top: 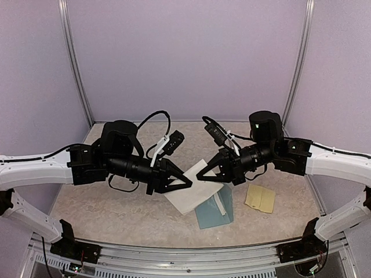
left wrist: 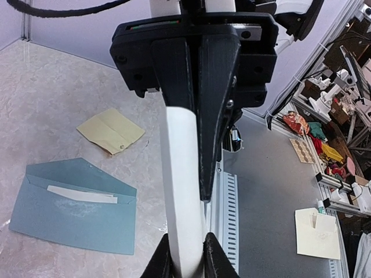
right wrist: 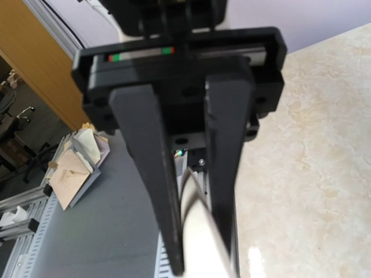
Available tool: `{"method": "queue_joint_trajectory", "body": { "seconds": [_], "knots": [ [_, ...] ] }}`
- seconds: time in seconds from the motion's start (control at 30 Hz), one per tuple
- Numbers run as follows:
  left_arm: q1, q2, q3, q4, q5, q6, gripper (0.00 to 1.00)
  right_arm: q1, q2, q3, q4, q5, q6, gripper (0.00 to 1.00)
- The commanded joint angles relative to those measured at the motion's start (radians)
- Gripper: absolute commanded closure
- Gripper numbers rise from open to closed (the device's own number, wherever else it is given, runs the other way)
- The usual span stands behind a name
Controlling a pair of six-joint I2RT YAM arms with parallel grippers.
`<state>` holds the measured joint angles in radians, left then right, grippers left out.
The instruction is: Place the letter into the envelope and seal it
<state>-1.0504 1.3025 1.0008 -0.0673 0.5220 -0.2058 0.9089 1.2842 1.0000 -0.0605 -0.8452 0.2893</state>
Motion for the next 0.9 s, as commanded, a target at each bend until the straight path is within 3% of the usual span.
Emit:
{"method": "queue_joint_trajectory", "body": {
  "seconds": [0.0, 0.17, 0.33, 0.4, 0.57, 0.77, 0.87],
  "knots": [
    [0.003, -0.026, -0.019, -0.011, -0.004, -0.009, 0.81, 0.009, -0.025, 0.023, -0.036, 0.010, -0.022, 1.00],
    [0.007, -0.032, -0.025, 0.007, 0.004, -0.019, 0.81, 0.009, -0.025, 0.023, -0.050, 0.014, -0.030, 1.00],
    [0.010, -0.032, -0.035, 0.032, 0.012, -0.028, 0.99, 0.010, -0.024, 0.024, -0.055, 0.039, -0.030, 1.00],
    [0.014, -0.034, -0.041, 0.032, 0.007, -0.029, 1.00, 0.010, -0.039, 0.022, -0.058, 0.068, -0.029, 0.88],
    [0.026, -0.052, -0.062, 0.045, 0.008, -0.044, 1.00, -0.010, -0.116, 0.010, -0.069, 0.160, -0.021, 0.44],
    [0.033, -0.085, -0.087, 0.103, 0.045, -0.075, 1.00, -0.050, -0.182, -0.031, -0.049, 0.204, 0.019, 0.11],
    [0.035, -0.094, -0.096, 0.125, 0.062, -0.091, 1.00, -0.049, -0.161, -0.035, -0.048, 0.158, 0.024, 0.01]
  ]
}}
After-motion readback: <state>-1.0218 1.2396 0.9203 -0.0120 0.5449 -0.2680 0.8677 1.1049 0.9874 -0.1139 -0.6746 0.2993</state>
